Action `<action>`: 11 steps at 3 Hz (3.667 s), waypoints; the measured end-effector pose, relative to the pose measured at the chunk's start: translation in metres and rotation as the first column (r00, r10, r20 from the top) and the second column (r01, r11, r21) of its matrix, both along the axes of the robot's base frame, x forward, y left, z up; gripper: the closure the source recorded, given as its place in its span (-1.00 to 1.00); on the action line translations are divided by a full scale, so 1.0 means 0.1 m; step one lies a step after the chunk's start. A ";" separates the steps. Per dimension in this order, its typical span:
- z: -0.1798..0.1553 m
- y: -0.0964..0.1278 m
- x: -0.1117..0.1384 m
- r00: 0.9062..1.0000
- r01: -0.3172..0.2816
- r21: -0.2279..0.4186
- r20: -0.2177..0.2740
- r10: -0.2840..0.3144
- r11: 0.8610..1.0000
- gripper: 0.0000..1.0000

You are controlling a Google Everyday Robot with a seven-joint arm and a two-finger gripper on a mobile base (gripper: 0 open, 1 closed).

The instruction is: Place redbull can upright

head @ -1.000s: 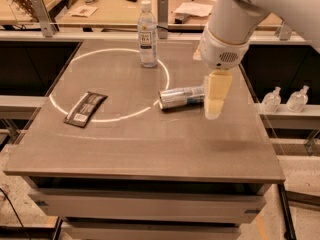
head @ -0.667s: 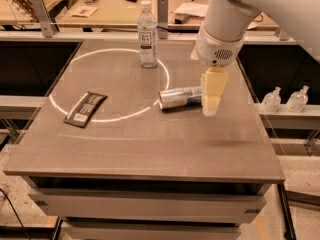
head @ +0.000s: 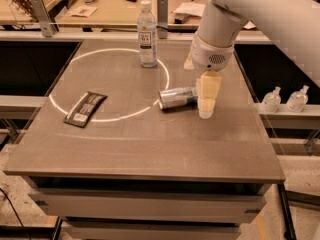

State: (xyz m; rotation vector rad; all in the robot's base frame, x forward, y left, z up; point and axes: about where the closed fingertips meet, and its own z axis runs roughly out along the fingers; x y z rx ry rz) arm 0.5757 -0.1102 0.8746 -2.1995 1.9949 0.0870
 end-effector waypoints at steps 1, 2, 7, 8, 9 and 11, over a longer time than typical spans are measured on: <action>-0.13 0.03 0.03 0.998 -0.046 0.040 -0.035 0.047 0.998 -1.00; -0.20 0.10 0.06 0.996 -0.067 0.043 -0.048 0.069 0.997 -1.00; -0.49 0.22 0.06 0.988 -0.104 0.028 -0.116 0.106 0.994 0.23; -0.46 0.22 0.06 0.988 -0.104 0.028 -0.116 0.106 0.994 0.69; -0.15 0.21 0.11 0.990 -0.138 0.183 -0.014 0.143 0.973 1.00; 0.54 -0.14 -0.06 0.989 -0.147 0.589 0.083 0.121 0.795 1.00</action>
Offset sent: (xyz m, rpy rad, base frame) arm 0.0008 0.0125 -0.0252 0.0272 0.0919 0.0939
